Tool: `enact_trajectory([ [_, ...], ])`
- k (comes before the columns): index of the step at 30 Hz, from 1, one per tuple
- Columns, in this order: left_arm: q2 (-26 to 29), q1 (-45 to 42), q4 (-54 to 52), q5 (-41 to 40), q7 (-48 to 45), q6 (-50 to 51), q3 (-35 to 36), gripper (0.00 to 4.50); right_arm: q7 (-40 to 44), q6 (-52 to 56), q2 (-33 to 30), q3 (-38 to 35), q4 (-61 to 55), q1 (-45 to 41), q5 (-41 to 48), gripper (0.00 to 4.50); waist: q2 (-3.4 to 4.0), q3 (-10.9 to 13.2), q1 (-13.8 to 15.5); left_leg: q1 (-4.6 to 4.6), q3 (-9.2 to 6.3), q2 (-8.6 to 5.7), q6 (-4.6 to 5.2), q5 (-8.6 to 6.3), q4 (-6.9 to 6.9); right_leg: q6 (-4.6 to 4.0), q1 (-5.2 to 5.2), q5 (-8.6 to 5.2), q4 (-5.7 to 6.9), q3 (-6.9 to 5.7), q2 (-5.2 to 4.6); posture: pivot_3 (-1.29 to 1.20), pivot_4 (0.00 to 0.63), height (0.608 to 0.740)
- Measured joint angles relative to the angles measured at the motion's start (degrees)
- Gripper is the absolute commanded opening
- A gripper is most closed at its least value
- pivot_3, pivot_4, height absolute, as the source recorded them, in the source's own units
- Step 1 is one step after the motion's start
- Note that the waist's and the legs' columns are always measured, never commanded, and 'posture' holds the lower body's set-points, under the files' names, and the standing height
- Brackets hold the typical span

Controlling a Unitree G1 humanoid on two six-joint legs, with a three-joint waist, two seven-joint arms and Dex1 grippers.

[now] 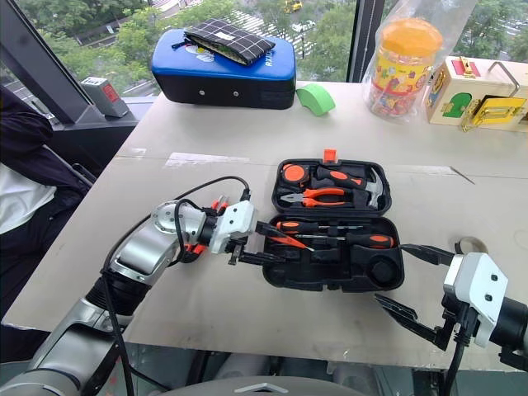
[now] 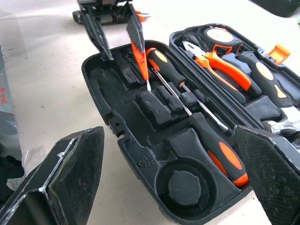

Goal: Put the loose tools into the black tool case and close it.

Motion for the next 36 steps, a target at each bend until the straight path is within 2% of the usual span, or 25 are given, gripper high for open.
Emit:
enact_trajectory([
  [6,0.4,-0.6,-0.4,0.0,0.4,1.0,0.6,2.61,-0.7,0.0,0.0,0.3,0.0,-0.5,-0.3,4.50,-0.02,0.0,0.1,0.00,-0.01,0.00,0.00,0.00,0.00,0.00,0.00,0.00,0.00,-0.01,0.00,0.00,0.150,0.740],
  [13,-0.1,-6.5,0.1,-0.5,-0.1,2.2,0.7,2.61,-1.1,0.2,-0.1,1.2,0.0,-2.0,-0.8,4.50,-0.03,0.0,0.1,-0.02,-0.01,-0.01,-0.01,0.00,0.01,0.00,0.00,0.00,0.01,-0.01,0.02,0.00,0.150,0.740],
  [17,-0.1,-10.5,2.9,2.0,-2.3,-0.9,-0.3,2.61,-1.2,0.2,0.0,1.7,0.0,-1.8,-1.0,4.50,-0.03,0.0,0.0,-0.02,0.00,-0.01,-0.11,0.06,0.01,0.00,0.00,0.00,0.03,-0.02,0.03,0.00,0.150,0.740],
  [26,-1.9,-20.7,17.9,7.4,-10.0,-10.3,-4.5,2.61,-1.8,0.1,0.4,2.5,0.0,-1.9,-1.3,4.50,-0.11,0.1,-0.1,-0.03,0.00,-0.04,-0.05,0.04,0.04,0.01,0.01,0.00,0.05,-0.05,0.05,0.00,0.150,0.740],
  [31,-4.1,-24.8,28.4,11.4,-14.5,-19.6,-7.7,2.61,-2.3,0.1,0.6,2.7,-0.3,-1.8,-1.5,4.50,-0.15,0.1,-0.7,-0.05,-0.05,-0.05,-0.09,0.06,0.04,0.02,0.00,-0.01,0.07,-0.09,0.07,0.00,0.150,0.740],
  [32,-4.5,-25.6,30.5,12.4,-15.4,-21.6,-8.4,2.09,-2.5,0.1,0.7,2.7,-0.6,-1.6,-1.6,4.50,-0.16,0.1,-0.9,-0.05,-0.06,-0.04,-0.09,0.06,0.05,0.02,0.01,-0.01,0.08,-0.10,0.07,0.00,0.150,0.740],
  [35,-5.0,-26.7,33.0,13.3,-17.7,-23.9,-8.8,1.07,-2.8,0.1,1.1,2.7,-1.6,-0.6,-1.7,4.50,-0.18,0.1,-1.3,-0.05,-0.07,-0.04,-0.06,0.04,0.05,0.03,0.00,-0.01,0.10,-0.10,0.07,0.00,0.150,0.740],
  [36,-5.0,-26.9,33.2,13.3,-18.2,-24.5,-8.9,0.52,-2.9,0.1,1.2,2.7,-1.7,-0.4,-1.7,4.50,-0.17,0.1,-1.3,-0.04,-0.06,-0.04,-0.06,0.04,0.05,0.03,0.00,-0.01,0.10,-0.10,0.07,0.00,0.150,0.740],
])
